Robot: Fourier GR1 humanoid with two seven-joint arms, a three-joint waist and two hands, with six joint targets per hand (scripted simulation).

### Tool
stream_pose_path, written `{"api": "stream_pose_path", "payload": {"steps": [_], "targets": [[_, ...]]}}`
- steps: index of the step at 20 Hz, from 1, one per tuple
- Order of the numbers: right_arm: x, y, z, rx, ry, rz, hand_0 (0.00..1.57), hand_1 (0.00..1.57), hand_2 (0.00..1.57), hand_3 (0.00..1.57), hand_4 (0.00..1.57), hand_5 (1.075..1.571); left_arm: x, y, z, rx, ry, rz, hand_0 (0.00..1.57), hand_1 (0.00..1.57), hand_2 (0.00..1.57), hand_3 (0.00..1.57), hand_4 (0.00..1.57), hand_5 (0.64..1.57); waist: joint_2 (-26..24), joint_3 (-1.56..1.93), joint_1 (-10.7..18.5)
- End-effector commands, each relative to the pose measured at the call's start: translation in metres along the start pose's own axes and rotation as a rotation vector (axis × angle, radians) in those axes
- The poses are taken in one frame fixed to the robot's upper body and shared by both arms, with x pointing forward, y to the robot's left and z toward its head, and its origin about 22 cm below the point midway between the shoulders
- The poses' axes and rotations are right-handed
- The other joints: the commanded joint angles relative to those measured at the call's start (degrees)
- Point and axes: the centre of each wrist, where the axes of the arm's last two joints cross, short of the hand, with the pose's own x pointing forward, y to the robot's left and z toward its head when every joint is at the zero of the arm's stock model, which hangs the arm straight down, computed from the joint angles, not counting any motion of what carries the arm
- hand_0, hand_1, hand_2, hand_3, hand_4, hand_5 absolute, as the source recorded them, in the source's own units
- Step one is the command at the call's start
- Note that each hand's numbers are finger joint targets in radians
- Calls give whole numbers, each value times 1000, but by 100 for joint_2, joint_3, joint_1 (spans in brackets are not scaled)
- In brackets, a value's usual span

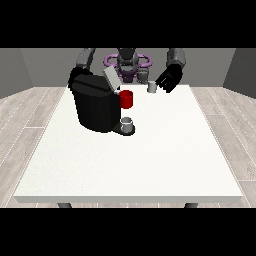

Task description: Insert the coffee pod into the coffee machine and close the lid

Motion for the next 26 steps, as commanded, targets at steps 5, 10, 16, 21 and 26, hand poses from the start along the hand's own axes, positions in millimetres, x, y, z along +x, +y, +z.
{"api": "stream_pose_path", "payload": {"steps": [5, 10, 16, 21, 26], "targets": [[18, 16, -3, 83, -83, 1, 0, 0, 0, 0, 504, 1571, 26, 67, -16, 132, -5, -11, 1072, 1072, 1218, 1232, 520, 1571, 379, -1, -551], [31, 9, -14, 64, -104, 16, 0, 0, 0, 0, 492, 1571, 44, 110, -18, 170, -23, 11, 1209, 1209, 1245, 1188, 486, 1571, 577, 0, -587], [46, 40, -15, 54, -129, 0, 0, 0, 0, 0, 502, 1571, 78, 95, -37, 152, -30, -4, 1284, 1284, 1340, 1276, 519, 1571, 552, 1, -738], [62, 28, -23, 38, -143, 4, 0, 0, 0, 0, 483, 1571, 73, 89, -38, 192, -49, -16, 1262, 1262, 1297, 1237, 494, 1571, 814, 0, -781], [48, 31, -7, 58, -187, 10, 0, 0, 0, 0, 519, 1571, 70, 103, -35, 204, -42, -25, 1314, 1314, 1328, 1230, 493, 1571, 887, 1, -952]]}}
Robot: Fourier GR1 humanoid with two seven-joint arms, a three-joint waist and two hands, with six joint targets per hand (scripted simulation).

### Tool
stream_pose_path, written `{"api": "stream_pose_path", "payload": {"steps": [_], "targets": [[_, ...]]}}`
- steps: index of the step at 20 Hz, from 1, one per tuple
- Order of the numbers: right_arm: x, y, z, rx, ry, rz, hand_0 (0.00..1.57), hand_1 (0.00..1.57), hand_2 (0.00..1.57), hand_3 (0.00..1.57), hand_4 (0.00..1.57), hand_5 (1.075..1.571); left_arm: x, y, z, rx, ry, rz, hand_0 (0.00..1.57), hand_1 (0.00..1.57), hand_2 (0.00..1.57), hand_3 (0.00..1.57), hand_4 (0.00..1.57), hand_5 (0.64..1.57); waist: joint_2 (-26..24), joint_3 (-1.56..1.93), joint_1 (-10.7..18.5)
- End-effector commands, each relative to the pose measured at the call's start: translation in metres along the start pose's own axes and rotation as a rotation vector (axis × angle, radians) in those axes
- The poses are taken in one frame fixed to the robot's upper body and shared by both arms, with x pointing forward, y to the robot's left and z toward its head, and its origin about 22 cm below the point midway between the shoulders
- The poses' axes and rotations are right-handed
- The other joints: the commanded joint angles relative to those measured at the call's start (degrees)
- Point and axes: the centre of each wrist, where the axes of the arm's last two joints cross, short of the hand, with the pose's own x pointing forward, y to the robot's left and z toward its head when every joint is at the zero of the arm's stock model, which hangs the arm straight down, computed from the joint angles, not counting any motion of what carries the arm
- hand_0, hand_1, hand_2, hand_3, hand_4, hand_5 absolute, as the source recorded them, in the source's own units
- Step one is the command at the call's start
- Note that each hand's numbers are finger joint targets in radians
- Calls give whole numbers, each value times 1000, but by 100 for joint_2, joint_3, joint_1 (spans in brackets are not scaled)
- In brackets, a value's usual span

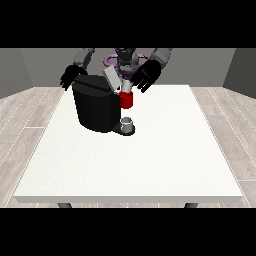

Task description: Insert the coffee pod into the coffee machine and close the lid

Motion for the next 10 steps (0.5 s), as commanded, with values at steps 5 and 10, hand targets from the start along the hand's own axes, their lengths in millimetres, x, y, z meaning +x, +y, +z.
{"api": "stream_pose_path", "payload": {"steps": [5, 10], "targets": [[0, -4, 3, -24, 42, -17, 0, 0, 0, 0, 537, 1571, -1, -25, -1, -43, 17, 0, 1316, 1316, 1328, 1225, 510, 1571, -94, -1, 46], [-8, -5, 9, -10, -24, -8, 0, 0, 0, 0, 512, 1571, 2, -4, -3, -20, -18, -15, 1206, 1206, 1261, 1187, 504, 1571, 188, 0, 5]]}}
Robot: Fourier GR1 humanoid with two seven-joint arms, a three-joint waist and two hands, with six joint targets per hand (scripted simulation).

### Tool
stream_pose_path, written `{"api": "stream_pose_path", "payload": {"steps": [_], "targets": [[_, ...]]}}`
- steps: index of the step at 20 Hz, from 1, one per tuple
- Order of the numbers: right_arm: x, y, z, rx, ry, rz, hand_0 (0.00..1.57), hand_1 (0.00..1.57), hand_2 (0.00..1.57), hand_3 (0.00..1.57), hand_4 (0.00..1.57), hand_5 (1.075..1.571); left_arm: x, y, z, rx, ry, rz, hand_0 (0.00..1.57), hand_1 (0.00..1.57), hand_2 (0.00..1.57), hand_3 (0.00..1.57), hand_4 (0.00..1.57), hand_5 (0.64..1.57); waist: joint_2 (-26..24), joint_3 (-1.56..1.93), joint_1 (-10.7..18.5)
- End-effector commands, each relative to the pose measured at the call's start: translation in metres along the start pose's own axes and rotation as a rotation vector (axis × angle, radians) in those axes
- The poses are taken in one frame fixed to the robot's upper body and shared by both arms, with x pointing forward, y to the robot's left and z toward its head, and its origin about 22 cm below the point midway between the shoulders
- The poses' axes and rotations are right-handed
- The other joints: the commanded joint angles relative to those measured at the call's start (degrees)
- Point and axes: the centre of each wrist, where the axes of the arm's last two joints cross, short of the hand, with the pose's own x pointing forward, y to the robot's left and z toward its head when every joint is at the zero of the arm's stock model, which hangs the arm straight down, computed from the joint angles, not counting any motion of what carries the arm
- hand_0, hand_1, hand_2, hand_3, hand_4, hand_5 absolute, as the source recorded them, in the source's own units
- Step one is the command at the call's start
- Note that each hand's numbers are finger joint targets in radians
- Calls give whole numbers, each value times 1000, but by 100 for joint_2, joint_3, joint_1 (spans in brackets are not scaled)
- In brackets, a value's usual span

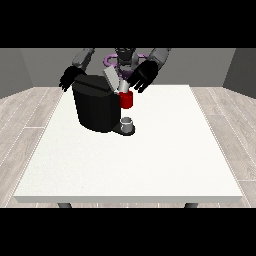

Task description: Insert the coffee pod into the coffee machine and close the lid

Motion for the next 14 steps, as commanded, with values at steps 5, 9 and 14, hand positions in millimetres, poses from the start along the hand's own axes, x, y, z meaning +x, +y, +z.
{"api": "stream_pose_path", "payload": {"steps": [5, 9, 14], "targets": [[-6, -2, 6, -36, 0, -16, 0, 0, 0, 0, 538, 1571, -3, -14, 1, -18, -21, -6, 1203, 1203, 1272, 1200, 500, 1571, -26, -1, 90], [2, -27, -4, -30, -34, -14, 0, 0, 0, 0, 499, 1571, -7, 4, 2, -18, -23, -11, 1186, 1186, 1269, 1202, 515, 1571, 161, 0, 102], [-1, -20, -4, -25, -30, 1, 0, 0, 0, 0, 448, 1571, 6, 0, -4, -39, -10, -3, 1208, 1208, 1265, 1191, 493, 1571, 146, 0, 135]]}}
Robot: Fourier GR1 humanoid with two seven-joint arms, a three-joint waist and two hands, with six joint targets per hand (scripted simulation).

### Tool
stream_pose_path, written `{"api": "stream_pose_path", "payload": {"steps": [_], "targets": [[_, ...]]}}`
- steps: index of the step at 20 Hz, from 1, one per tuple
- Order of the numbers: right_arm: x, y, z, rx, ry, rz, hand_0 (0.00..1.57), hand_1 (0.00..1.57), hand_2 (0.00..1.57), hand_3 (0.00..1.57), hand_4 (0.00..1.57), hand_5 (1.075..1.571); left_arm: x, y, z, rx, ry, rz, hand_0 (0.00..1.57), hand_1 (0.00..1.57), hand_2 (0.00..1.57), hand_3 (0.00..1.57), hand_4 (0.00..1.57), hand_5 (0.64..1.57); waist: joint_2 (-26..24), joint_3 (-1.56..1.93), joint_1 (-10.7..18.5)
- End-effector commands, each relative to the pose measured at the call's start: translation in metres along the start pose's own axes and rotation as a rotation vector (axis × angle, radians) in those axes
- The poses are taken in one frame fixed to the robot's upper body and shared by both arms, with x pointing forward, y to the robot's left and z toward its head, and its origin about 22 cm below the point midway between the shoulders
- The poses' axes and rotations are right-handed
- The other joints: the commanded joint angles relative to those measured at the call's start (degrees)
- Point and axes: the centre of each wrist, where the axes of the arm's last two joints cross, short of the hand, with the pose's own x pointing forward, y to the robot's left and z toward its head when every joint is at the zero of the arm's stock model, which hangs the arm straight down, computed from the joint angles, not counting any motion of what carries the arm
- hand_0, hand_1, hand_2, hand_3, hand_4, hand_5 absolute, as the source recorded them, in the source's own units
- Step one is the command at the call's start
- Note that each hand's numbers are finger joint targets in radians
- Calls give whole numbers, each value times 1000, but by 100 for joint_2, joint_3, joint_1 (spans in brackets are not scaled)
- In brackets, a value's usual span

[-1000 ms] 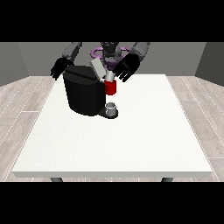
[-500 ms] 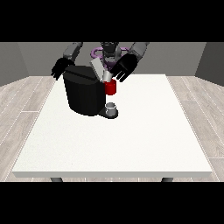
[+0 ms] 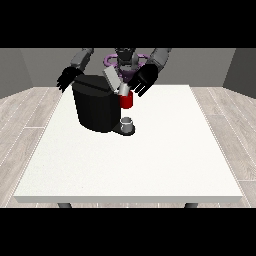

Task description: Insert the coffee pod into the coffee machine and close the lid

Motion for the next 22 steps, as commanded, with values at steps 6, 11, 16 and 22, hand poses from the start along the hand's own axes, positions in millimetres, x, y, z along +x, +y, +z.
{"api": "stream_pose_path", "payload": {"steps": [6, 11, 16, 22], "targets": [[-2, -1, 1, -17, 9, 16, 0, 0, 0, 0, 446, 1571, 1, -22, -2, -23, 10, 5, 1220, 1220, 1266, 1167, 481, 1571, 87, 0, 1], [14, 19, -2, -3, 6, -3, 0, 0, 0, 0, 364, 1571, -6, 7, 0, 6, 17, -22, 1161, 1161, 1195, 1058, 457, 1571, 151, -2, -85], [-3, 21, 3, -18, -21, -2, 0, 0, 0, 0, 401, 1571, 13, -8, -7, -17, 10, -42, 1105, 1105, 1151, 980, 413, 1571, 93, 1, 21], [-4, 4, 1, -32, 28, -10, 0, 0, 0, 0, 477, 1571, 4, -25, -2, -21, 1, -53, 1050, 1050, 1119, 962, 364, 1571, -60, 0, 110]]}}
